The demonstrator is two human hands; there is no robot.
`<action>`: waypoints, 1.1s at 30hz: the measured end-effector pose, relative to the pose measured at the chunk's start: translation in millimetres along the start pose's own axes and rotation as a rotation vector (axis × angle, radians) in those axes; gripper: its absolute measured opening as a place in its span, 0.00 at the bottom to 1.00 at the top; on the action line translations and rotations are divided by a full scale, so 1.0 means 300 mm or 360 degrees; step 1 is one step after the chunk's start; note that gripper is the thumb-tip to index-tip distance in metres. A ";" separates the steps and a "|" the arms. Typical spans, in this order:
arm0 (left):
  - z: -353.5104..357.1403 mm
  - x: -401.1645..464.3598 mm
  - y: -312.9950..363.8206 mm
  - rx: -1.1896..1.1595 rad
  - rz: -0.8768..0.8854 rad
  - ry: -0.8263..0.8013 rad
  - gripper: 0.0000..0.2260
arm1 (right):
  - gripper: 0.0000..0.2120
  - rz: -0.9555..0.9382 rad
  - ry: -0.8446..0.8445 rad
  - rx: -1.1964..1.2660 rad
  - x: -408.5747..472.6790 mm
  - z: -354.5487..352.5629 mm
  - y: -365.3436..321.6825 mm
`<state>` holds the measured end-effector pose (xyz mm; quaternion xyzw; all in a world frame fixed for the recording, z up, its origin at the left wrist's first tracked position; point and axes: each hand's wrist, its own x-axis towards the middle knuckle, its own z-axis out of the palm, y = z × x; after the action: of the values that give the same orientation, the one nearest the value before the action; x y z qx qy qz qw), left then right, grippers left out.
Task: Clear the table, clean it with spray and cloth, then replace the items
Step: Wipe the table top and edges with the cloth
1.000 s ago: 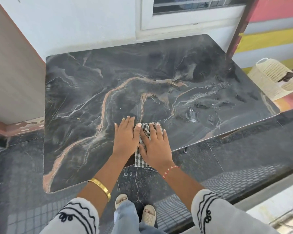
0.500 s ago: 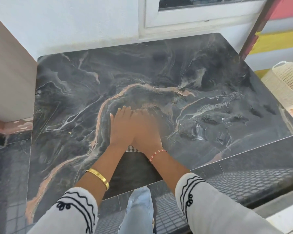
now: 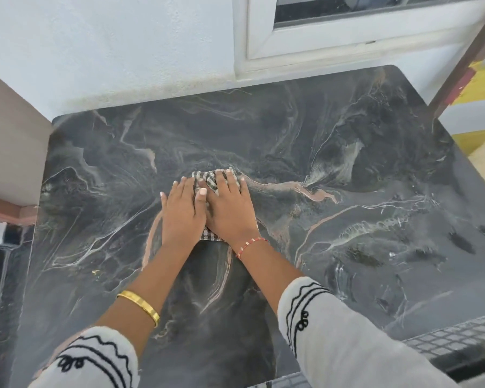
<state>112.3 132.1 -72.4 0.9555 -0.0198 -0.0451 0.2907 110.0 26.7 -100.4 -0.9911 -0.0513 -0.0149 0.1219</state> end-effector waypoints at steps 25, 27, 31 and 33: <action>0.319 -0.356 0.416 0.0100 0.0184 -0.0147 0.30 | 0.23 0.0765 0.0124 -0.0144 -0.438 -0.224 0.774; 0.309 -0.371 0.382 0.0126 0.0162 -0.0165 0.30 | 0.24 0.0904 0.0151 -0.0135 -0.452 -0.216 0.733; 0.254 -0.401 0.282 0.0252 0.0152 -0.0150 0.30 | 0.25 0.1078 0.0141 -0.0176 -0.464 -0.177 0.601; 0.220 -0.417 0.231 0.0368 0.0191 -0.0162 0.31 | 0.25 0.1139 0.0124 -0.0147 -0.449 -0.165 0.545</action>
<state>-19.3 45.9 -78.9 0.9763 -0.0968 -0.0735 0.1793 -7.6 -156.3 -97.1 -0.9494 0.3044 -0.0112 0.0762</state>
